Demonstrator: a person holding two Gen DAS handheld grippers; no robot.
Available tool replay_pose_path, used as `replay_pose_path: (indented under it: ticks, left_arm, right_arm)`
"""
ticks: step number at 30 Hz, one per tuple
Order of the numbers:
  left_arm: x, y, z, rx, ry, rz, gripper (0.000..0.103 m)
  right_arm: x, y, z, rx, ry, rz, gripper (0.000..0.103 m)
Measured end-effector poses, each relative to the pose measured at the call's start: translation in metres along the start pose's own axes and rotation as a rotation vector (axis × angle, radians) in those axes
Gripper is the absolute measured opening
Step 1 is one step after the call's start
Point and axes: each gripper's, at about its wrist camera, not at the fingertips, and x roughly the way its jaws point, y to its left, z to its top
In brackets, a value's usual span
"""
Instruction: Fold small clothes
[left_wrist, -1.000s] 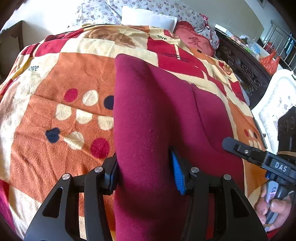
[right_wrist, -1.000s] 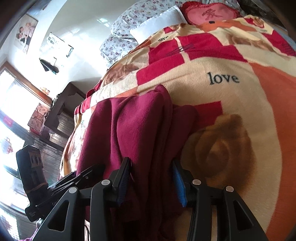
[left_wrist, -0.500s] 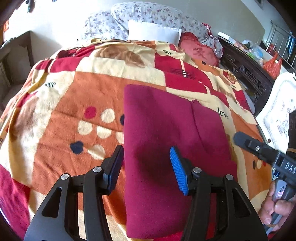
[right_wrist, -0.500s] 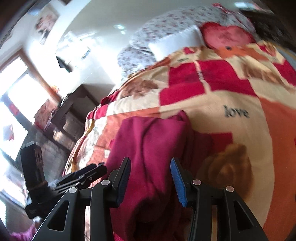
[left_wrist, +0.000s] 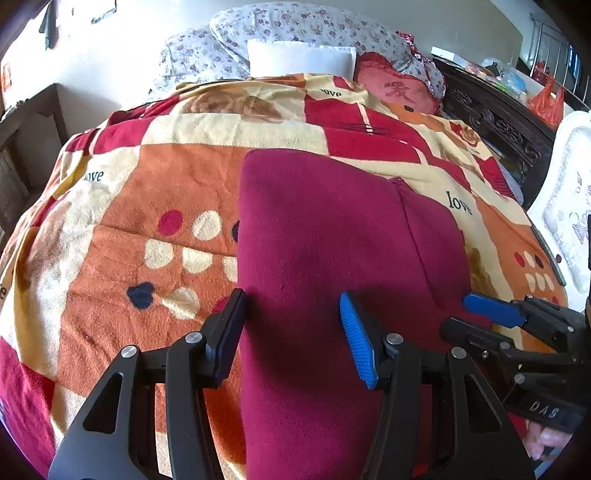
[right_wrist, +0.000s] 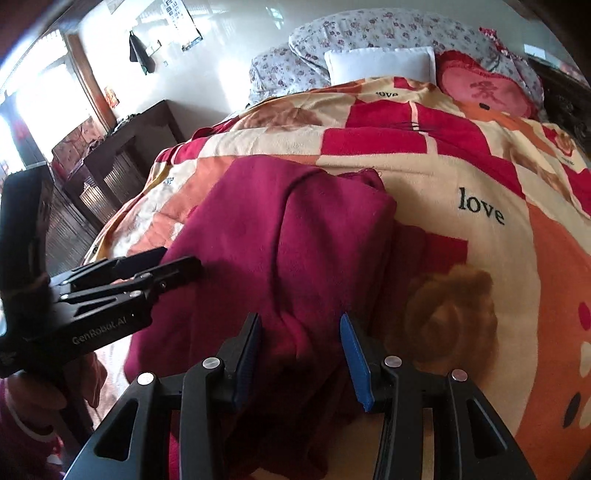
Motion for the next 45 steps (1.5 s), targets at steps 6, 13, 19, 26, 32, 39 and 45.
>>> replay_pose_path:
  ticks: [6,13,19,26,32,39,45]
  left_arm:
    - [-0.011,0.0,-0.001,0.001,-0.017,0.014,0.052]
    - [-0.036,-0.002,0.0,0.029,-0.076,0.054,0.052]
    - [-0.058,-0.004,-0.001,0.049,-0.119,0.072,0.052]
    - [-0.079,-0.002,-0.003,0.037,-0.165,0.074,0.052]
    - [-0.093,0.004,-0.005,0.013,-0.189,0.077,0.052]
    - [-0.101,0.004,-0.007,0.011,-0.201,0.079,0.052]
    - [-0.105,0.003,-0.008,0.009,-0.207,0.082,0.052]
  right_arm:
    - [-0.008,0.004,-0.001,0.015,-0.016,-0.012,0.043]
    - [-0.04,0.015,-0.001,0.062,-0.082,-0.007,0.044]
    - [-0.061,0.024,0.001,0.114,-0.138,-0.039,0.048]
    - [-0.071,0.038,0.005,0.109,-0.143,-0.077,0.049]
    - [-0.077,0.041,0.004,0.124,-0.158,-0.089,0.05]
    - [-0.084,0.053,0.004,0.096,-0.175,-0.102,0.071]
    - [-0.086,0.054,0.004,0.098,-0.171,-0.113,0.071]
